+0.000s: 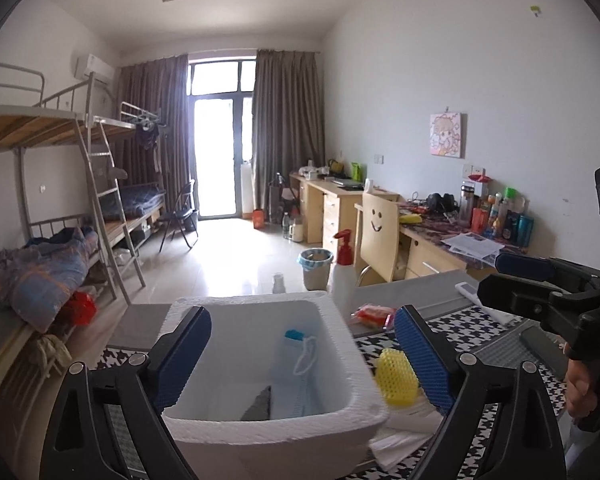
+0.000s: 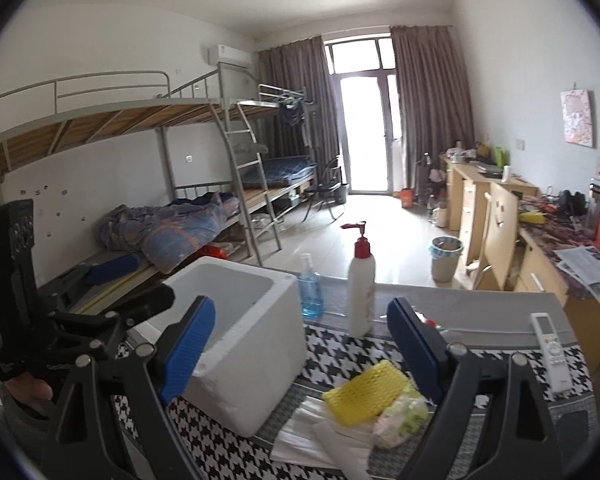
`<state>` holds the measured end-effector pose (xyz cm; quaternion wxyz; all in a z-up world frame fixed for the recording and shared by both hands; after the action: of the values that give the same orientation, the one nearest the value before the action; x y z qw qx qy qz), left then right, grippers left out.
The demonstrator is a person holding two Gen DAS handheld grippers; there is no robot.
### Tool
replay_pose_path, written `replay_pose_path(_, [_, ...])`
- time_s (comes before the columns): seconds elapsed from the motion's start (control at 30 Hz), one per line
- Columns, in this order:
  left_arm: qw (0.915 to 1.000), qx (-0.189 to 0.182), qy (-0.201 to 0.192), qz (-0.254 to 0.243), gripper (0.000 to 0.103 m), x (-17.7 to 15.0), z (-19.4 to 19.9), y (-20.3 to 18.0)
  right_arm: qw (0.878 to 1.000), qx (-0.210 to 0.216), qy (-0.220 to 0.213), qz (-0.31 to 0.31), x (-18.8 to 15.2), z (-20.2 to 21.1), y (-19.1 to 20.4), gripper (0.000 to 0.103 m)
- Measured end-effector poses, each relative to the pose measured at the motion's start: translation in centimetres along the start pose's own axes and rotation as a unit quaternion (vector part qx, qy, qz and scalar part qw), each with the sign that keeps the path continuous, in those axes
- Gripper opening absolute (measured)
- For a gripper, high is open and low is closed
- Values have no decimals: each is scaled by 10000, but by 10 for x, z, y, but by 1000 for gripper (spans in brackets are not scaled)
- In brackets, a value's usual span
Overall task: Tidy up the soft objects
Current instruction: 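Withdraw the right tool from the box toward the remaining soft items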
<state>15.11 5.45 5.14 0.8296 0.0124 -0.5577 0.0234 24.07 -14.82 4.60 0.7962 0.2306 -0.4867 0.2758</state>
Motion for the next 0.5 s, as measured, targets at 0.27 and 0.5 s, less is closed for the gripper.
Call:
replay_pose_path(0.27, [9998,-116,-126,-78,94,0,9,-18,9991,-398,-118,-24,-4,13,-13,91])
replay_pose_path(0.5, [9989,-391,-162,-195,95,0,10,-35,9974,-651,-211,-206,-11,26,-32,91])
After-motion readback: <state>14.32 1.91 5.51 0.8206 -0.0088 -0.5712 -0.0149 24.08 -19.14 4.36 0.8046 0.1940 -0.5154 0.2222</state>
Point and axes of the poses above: each gripper's, at about its wrist camera, not at the fingertips, and z roughly against the way its jaws point, y to its left, x to its top, the point moved 2 cm from there along -z, roughly the way its jaws point, and after that the axes turned 3 degrees about y, right-handed, at the moved point
